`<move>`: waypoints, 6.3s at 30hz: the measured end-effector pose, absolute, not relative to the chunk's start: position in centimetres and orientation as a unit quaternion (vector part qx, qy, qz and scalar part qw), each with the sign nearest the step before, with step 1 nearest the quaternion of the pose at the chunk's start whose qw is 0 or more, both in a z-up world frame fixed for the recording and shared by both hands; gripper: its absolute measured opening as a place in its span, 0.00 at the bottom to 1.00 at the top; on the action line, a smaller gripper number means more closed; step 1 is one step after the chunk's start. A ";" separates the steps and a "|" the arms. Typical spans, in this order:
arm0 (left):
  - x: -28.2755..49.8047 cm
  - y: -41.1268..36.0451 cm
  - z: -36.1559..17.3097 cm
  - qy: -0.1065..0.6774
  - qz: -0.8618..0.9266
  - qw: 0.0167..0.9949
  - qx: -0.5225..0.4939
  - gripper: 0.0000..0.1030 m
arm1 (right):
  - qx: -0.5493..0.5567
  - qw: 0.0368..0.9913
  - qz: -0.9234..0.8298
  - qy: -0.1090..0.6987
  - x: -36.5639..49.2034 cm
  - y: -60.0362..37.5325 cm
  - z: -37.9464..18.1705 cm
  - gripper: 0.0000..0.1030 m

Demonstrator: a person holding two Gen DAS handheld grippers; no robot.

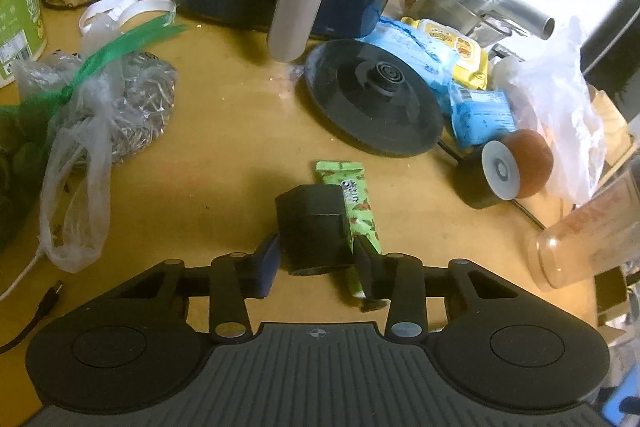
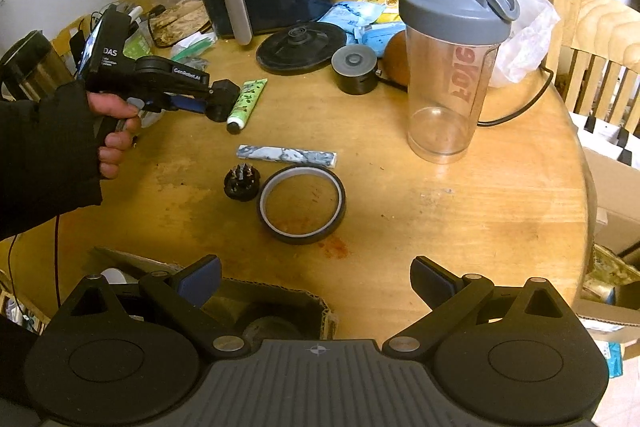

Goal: Organize objects
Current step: 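Grasp the black cylindrical cup with the left gripper and lift it, then hold the black cup in the left gripper while the right gripper approaches the tape ring, then grasp the black-rimmed clear tape ring with the right gripper and lift it, then carry the cup and tape ring over the box and lower them with both grippers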

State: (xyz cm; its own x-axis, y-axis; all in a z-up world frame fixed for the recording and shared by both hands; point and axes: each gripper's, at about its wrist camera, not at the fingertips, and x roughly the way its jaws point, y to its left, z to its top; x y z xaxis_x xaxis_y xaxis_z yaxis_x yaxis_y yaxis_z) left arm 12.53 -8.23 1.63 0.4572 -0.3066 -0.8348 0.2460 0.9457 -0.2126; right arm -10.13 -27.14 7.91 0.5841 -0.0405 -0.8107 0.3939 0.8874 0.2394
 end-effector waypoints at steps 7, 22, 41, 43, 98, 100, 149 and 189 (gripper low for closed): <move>10.9 -8.2 3.1 0.488 -0.177 0.855 -0.001 0.34 | 0.200 0.869 -0.118 0.437 -9.6 -27.3 7.8 0.97; 6.2 -7.9 5.3 0.467 -0.180 0.864 0.051 0.08 | 0.188 0.877 -0.089 0.434 -8.5 -27.1 8.1 0.97; 4.6 -9.6 4.2 0.456 -0.179 0.865 0.104 0.52 | 0.190 0.878 -0.086 0.432 -9.8 -26.9 8.1 0.97; 4.7 -9.9 3.5 0.461 -0.176 0.861 0.122 0.43 | 0.192 0.877 -0.089 0.431 -10.1 -26.9 8.1 0.97; -5.2 -6.8 11.3 0.438 -0.171 0.882 0.035 0.36 | 0.140 0.868 -0.035 0.474 -3.2 -27.6 5.2 1.00; -5.6 -6.5 11.5 0.437 -0.166 0.884 0.032 0.36 | 0.139 0.866 -0.034 0.480 -2.5 -27.5 4.8 1.00; -11.7 -4.2 12.2 0.445 -0.124 0.887 0.004 0.36 | 0.135 0.853 -0.089 0.496 1.6 -28.2 2.7 0.87; -15.8 -10.8 8.9 0.491 -0.184 0.848 0.079 0.36 | 0.220 0.888 -0.051 0.400 -10.0 -30.0 9.7 0.87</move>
State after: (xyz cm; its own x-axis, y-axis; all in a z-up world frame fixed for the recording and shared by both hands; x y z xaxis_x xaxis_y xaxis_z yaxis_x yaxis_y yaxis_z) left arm -15.75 -10.81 8.87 0.4505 -0.2352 -0.8612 0.3894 0.9198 -0.0475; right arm -10.01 -29.96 9.73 0.6741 0.0849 -0.7338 0.2672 0.8981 0.3494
